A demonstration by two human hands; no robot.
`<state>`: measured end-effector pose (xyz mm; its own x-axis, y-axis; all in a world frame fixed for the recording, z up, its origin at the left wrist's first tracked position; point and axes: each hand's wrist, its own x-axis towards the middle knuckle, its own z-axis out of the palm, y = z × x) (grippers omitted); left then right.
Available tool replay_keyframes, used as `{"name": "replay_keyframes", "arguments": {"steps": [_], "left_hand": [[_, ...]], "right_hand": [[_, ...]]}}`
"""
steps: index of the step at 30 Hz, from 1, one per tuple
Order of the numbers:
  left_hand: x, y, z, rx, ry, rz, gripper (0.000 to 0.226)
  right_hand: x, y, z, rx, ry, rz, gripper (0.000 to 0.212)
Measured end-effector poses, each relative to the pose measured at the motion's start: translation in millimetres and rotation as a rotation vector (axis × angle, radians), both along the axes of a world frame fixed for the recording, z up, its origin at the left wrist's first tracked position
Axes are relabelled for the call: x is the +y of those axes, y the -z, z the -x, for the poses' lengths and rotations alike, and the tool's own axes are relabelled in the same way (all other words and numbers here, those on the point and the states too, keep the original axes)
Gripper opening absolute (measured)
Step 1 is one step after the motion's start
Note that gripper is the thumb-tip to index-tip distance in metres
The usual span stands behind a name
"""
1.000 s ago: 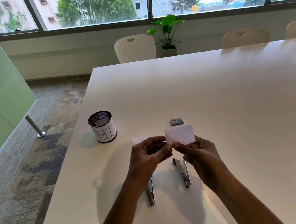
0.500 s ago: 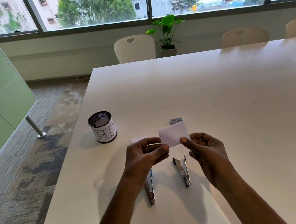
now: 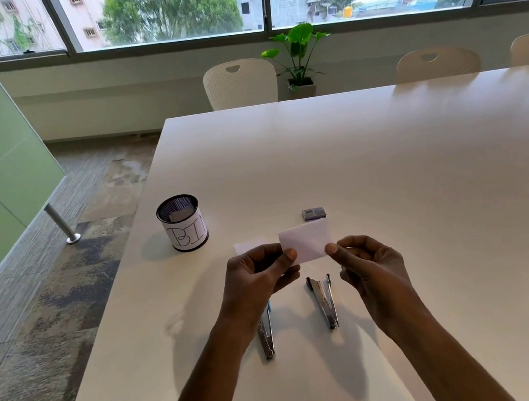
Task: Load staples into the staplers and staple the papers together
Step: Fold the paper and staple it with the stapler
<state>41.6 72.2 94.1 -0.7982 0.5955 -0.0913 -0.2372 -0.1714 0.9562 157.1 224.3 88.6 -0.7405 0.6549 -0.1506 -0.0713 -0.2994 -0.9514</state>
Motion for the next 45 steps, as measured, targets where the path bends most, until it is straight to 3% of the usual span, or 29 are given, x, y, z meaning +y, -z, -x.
{"name": "replay_keyframes", "arguments": {"steps": [3, 7, 10, 15, 19, 24, 27, 30, 33, 40, 45], "left_hand": [[-3, 2, 1, -0.040, -0.034, -0.025, 0.023], [-11, 4, 4, -0.055, -0.053, -0.028, 0.030], [-15, 6, 3, -0.054, -0.068, -0.024, 0.027], [-15, 9, -3, -0.037, -0.084, -0.002, 0.015], [-13, 9, -9, -0.045, -0.090, -0.003, 0.013], [-15, 6, -11, -0.042, -0.100, -0.012, 0.014], [-16, 5, -9, -0.035, -0.115, -0.026, 0.013], [-14, 4, -7, -0.041, -0.133, -0.037, 0.014], [-11, 4, -7, -0.015, -0.123, -0.028, 0.019], [-3, 2, -12, 0.045, -0.081, -0.035, 0.030], [-2, 3, -13, 0.069, -0.065, -0.037, 0.027]], "right_hand": [[4, 1, 0, -0.006, 0.003, -0.046, 0.016], [6, 20, -2, -0.207, 0.085, -0.392, 0.013], [-4, 42, -1, -0.472, 0.126, -0.703, 0.032], [-23, 65, 17, -0.637, 0.179, -1.000, 0.062], [-31, 72, 28, -0.752, 0.174, -1.104, 0.056], [-33, 74, 26, -0.700, 0.146, -1.155, 0.038], [-30, 66, 19, -0.620, 0.102, -1.030, 0.030], [-30, 47, 10, -0.364, -0.068, -0.588, 0.026], [-38, 25, -2, -0.135, -0.219, -0.223, 0.039], [-51, 4, -6, 0.069, -0.203, 0.050, 0.035], [-50, -1, -1, 0.081, -0.151, 0.130, 0.040]]}}
